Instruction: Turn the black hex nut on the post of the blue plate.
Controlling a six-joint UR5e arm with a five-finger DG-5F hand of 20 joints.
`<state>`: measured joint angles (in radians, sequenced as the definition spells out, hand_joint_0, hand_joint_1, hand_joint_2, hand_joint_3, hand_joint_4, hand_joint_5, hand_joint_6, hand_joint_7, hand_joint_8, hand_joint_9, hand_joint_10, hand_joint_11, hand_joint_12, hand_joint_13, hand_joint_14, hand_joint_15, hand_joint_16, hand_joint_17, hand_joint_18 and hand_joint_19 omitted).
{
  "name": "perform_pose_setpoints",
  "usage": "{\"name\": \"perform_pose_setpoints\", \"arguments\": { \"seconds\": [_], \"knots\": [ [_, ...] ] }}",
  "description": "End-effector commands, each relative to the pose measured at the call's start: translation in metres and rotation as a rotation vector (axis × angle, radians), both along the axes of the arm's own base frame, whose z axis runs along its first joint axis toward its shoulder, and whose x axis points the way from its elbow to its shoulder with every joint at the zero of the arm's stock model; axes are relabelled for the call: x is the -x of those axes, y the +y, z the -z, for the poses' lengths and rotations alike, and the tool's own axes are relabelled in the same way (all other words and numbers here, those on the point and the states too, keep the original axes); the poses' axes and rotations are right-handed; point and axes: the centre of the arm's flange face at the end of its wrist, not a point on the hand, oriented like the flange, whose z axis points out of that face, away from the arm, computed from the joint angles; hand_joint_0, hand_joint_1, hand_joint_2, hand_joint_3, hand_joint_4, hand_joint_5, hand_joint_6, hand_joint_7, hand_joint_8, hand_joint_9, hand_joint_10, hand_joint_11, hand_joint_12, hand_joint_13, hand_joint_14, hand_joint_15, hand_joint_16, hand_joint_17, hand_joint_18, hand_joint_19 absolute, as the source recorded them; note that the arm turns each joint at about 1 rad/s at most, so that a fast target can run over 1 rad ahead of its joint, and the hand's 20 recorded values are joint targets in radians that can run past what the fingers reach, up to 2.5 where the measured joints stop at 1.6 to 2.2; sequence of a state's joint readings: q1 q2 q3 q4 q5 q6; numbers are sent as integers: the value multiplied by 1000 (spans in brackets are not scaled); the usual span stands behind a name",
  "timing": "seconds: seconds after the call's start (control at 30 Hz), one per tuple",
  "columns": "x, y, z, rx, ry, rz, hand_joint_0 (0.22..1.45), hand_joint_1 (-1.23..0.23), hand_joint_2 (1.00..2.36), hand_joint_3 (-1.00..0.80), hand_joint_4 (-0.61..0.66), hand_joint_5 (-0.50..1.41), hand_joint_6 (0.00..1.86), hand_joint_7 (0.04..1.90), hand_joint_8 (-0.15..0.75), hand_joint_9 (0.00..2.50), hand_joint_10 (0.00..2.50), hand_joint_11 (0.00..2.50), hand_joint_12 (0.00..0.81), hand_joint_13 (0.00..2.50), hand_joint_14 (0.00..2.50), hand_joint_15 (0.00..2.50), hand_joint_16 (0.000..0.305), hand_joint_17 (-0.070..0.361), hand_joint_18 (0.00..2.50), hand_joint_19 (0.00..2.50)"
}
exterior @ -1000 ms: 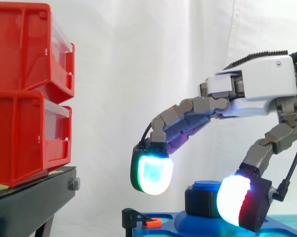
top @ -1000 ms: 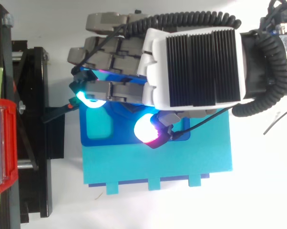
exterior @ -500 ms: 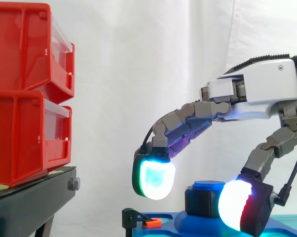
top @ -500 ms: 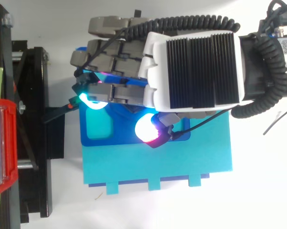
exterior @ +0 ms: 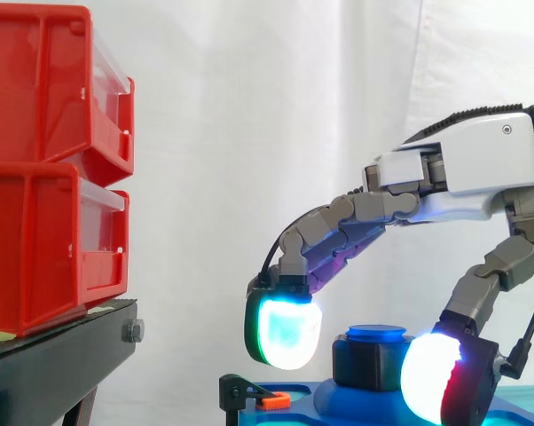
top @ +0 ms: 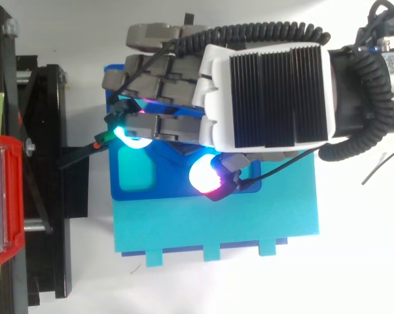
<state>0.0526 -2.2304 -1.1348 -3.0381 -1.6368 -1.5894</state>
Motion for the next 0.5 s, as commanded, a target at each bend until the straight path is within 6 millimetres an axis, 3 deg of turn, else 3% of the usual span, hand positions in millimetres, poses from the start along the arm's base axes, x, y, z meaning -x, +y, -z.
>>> {"name": "perform_pose_setpoints", "arguments": {
  "seconds": [0.0, 0.47],
  "knots": [
    [1, 1, 0, 2, 7, -1, 464, -804, 1000, -500, 218, -206, 502, 977, 271, 339, 0, 51, 381, 417, 2, 62, 55, 123, 398, 210],
    [3, -1, 3, 13, 29, -1, 460, -777, 1000, -500, 228, -205, 503, 990, 274, 342, 0, 45, 382, 429, 2, 78, 54, 122, 391, 214]
  ]
}}
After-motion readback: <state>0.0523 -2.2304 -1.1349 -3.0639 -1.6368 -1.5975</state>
